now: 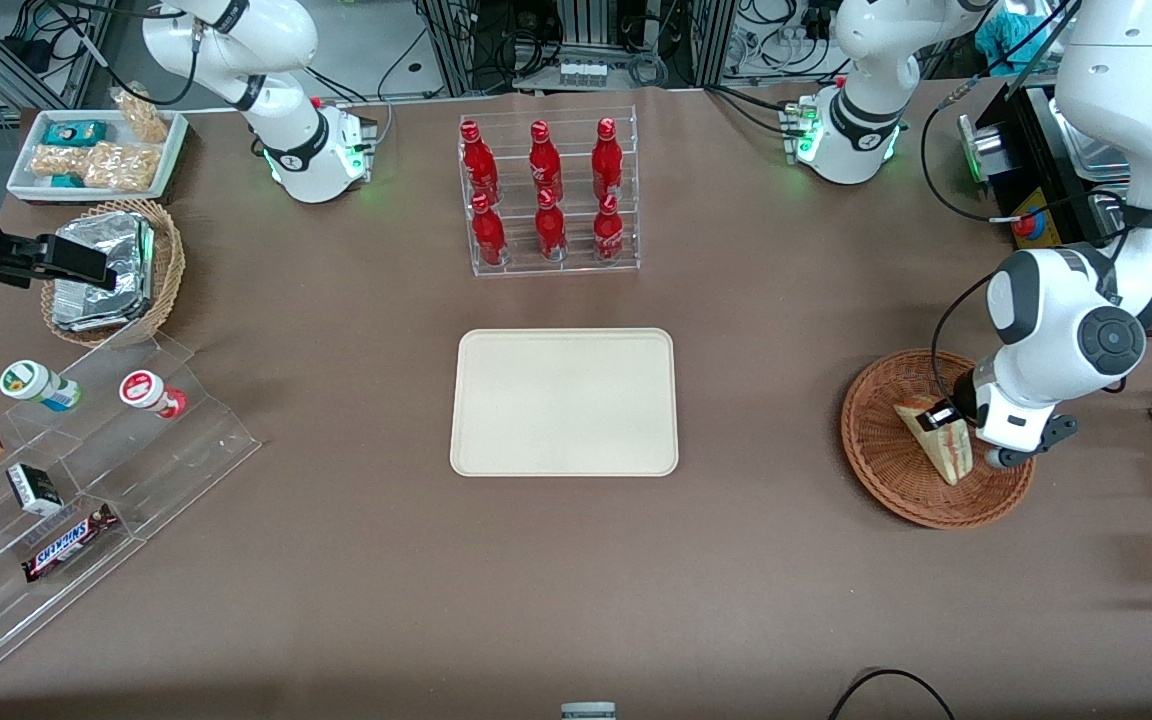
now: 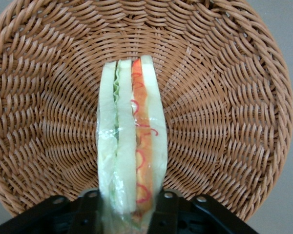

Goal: Place sandwich from basket to tray
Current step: 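Close the left gripper on the wrapped sandwich's upright edge, then lift the sandwich and carry it over the cream tray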

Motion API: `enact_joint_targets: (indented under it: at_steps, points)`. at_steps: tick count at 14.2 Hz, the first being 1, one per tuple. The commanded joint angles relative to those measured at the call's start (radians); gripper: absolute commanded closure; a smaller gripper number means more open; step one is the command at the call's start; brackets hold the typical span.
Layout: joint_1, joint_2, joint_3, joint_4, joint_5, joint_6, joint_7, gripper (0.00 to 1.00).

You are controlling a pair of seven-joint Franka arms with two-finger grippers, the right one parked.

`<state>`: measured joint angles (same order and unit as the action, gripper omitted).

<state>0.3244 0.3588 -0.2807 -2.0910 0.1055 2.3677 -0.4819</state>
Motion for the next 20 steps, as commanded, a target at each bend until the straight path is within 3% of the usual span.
enact_joint_targets:
  at_steps: [1, 10, 14, 20]
  points:
    - [-0.001, -0.006, -0.005, -0.003, 0.008, 0.011, -0.023, 0.8]
    - [-0.002, -0.014, -0.012, 0.011, 0.01, -0.016, -0.014, 0.85]
    - [-0.076, -0.044, -0.014, 0.005, 0.013, -0.038, -0.014, 0.83]
    - [-0.267, -0.109, -0.014, 0.152, 0.013, -0.394, -0.023, 0.83]
